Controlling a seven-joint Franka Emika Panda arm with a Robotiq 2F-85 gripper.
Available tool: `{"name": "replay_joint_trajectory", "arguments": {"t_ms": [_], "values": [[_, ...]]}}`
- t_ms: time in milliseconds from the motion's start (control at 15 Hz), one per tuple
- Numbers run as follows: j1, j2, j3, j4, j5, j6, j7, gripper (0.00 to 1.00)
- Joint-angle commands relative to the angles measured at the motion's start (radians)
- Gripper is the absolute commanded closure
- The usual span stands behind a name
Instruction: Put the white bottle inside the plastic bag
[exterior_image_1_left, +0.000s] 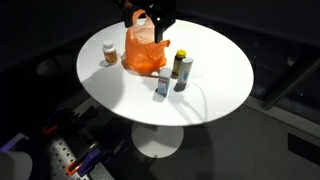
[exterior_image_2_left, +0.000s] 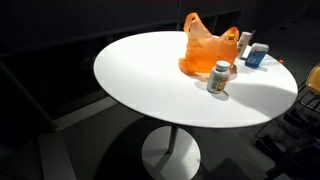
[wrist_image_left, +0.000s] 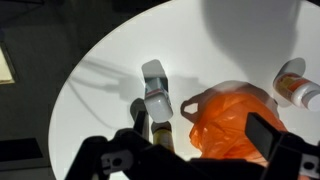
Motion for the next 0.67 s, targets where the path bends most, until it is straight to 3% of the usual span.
{"name": "replay_joint_trajectory", "arguments": {"t_ms": [0,400,600], "values": [[0.0,0.11,-0.002,0.075,-0.019,-0.012,-0.113,0.0],[-0.012,0.122,0.012,0.067,-0.018,-0.004,-0.127,0.0],[-0.012,0.159,0.017,0.068,-0.011,0.053,-0.099,0.0]]}}
